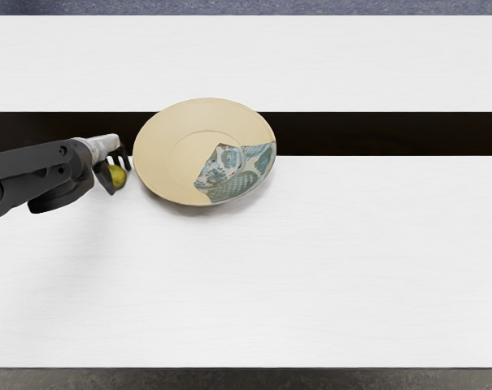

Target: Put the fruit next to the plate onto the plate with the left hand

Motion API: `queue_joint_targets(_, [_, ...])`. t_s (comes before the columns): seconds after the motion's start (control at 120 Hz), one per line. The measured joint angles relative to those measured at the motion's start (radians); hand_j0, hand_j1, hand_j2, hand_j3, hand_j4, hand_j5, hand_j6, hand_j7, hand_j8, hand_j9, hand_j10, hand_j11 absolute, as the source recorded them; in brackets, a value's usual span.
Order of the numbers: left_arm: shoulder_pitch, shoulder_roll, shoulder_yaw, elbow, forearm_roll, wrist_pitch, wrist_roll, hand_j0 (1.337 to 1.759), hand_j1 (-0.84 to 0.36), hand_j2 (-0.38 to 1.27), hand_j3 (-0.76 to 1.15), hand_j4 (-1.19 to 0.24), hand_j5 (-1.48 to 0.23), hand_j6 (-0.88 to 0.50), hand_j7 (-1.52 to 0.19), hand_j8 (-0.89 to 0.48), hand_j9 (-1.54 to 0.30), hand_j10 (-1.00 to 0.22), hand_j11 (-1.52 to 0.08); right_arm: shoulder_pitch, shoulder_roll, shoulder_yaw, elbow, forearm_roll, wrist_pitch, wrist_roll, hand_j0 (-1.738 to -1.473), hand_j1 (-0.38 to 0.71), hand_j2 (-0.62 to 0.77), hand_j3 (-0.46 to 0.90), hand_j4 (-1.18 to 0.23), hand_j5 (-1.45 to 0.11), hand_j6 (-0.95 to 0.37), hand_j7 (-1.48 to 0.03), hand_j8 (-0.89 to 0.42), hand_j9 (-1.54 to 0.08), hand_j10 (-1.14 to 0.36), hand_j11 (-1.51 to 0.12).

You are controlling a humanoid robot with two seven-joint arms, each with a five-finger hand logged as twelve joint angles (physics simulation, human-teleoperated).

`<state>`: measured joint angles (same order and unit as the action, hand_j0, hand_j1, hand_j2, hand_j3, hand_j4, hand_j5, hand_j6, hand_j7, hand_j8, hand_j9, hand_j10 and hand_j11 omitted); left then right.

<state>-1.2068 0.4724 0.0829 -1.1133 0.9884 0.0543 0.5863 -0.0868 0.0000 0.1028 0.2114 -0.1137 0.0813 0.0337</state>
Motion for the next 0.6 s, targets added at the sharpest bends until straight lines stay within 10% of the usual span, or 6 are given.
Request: queue_joint_targets(0.6, [-0.056,0.097,-0.037,-0.048,-0.027,-0.063,0.001,1.657,-0.29,0.35,0.0,-0.63,-0.86,-0.51,-0.84,-0.52,-0.84,-0.64,-0.84,0.001,0.0,0.0,0.0,0.0,0.0,0.0,-1.658,-0.31,-0.01,0.0,-0.03,-0.04,-0.03,-0.04,-0.03,-0.04,-0.03,-0.04])
